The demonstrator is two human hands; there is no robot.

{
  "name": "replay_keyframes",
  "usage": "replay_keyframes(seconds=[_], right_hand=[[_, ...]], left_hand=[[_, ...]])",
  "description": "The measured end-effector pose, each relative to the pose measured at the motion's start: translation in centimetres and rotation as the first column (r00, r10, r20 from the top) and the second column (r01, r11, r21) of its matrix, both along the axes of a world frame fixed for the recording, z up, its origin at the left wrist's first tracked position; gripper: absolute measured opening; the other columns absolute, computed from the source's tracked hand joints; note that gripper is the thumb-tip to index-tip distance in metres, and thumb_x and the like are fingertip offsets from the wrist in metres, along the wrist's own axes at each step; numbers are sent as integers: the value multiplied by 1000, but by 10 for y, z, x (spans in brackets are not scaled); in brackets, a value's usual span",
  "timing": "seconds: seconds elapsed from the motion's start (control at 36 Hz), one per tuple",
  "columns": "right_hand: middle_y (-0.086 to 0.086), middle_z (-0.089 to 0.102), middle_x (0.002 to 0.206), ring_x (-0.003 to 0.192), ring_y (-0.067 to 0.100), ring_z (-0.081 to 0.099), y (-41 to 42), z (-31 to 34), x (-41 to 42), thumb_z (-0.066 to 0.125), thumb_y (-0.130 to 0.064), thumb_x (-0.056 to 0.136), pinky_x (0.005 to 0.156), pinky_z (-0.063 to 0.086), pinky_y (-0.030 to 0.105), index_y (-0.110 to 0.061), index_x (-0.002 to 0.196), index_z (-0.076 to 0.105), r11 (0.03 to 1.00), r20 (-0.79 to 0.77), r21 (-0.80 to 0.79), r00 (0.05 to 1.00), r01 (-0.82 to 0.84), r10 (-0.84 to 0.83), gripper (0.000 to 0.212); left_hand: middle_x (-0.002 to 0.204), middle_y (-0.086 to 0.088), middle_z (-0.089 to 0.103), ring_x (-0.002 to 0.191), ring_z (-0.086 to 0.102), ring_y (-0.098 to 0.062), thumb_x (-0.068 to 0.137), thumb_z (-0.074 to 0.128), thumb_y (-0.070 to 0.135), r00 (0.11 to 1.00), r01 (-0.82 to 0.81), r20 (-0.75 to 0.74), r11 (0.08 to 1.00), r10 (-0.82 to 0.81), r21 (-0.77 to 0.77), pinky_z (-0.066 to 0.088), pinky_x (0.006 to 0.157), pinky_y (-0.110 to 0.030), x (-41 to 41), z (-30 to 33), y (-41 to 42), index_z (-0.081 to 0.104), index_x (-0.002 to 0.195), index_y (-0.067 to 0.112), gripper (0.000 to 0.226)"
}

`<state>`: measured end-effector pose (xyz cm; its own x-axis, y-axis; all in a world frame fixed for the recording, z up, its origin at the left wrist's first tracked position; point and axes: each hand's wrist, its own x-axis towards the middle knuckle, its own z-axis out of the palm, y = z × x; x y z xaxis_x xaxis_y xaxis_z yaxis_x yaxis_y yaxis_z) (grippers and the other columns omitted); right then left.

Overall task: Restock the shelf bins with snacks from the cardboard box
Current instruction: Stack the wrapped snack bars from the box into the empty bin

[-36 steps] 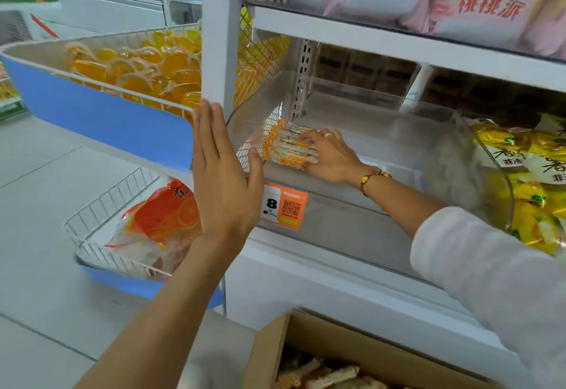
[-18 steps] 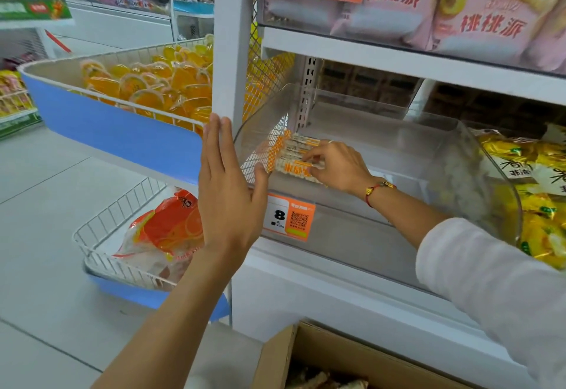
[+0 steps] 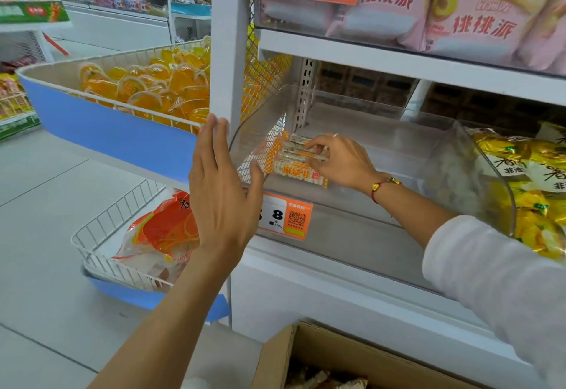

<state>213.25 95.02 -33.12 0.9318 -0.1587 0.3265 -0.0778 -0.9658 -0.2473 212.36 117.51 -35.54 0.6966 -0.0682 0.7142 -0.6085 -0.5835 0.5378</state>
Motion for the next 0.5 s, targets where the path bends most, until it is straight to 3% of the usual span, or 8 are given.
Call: replay_keyframes(seconds=[0.08, 0.19, 0.25, 0.39, 0.5], right_hand=[[-5, 57, 103, 90, 13, 51, -6, 18, -8, 65, -27, 89, 68, 40, 28, -27, 117, 65, 999, -46, 48, 999, 16, -14, 28], [-6, 59, 98, 88, 13, 54, 1, 47, -41, 62, -20, 90, 84, 50, 39, -23, 113, 68, 993, -114, 111, 992, -48, 61, 23], [-6, 61, 99, 88, 14, 57, 11, 59, -72, 62, -22, 91, 83, 50, 41, -23, 115, 67, 994, -133, 46, 985, -101, 106, 25], [-10, 58, 122, 109, 14, 55, 33, 72, -166, 53, -33, 94, 78, 43, 31, -33, 130, 53, 932, -204, -332, 976, -145, 79, 36], [-11, 56, 126, 113, 13, 53, 34, 57, -229, 51, -37, 95, 82, 42, 28, -34, 130, 53, 936, -234, -324, 970, -140, 64, 35]], left_hand=[[154, -7, 28, 141, 25, -20, 94, 49, 31, 999, -43, 29, 998, 44, -46, 22, 111, -30, -5, 7, 2, 32, 146, 9, 59], [143, -6, 42, 130, 37, -20, 94, 51, 29, 998, 30, 62, 998, -26, -63, 31, 103, -31, -18, 21, 3, 42, 138, 11, 49], [134, -6, 51, 122, 44, -20, 94, 52, 27, 992, 86, 98, 996, -83, -29, 36, 97, -32, -29, 29, 1, 49, 130, 12, 40], [116, -2, 60, 104, 54, -19, 92, 52, 24, 952, 192, 199, 961, -232, 200, 38, 72, -24, -60, 51, -3, 63, 108, 13, 23], [111, 1, 65, 98, 61, -23, 94, 52, 26, 956, 260, 38, 897, -292, 358, 37, 66, -26, -93, 54, -8, 66, 107, 18, 20]])
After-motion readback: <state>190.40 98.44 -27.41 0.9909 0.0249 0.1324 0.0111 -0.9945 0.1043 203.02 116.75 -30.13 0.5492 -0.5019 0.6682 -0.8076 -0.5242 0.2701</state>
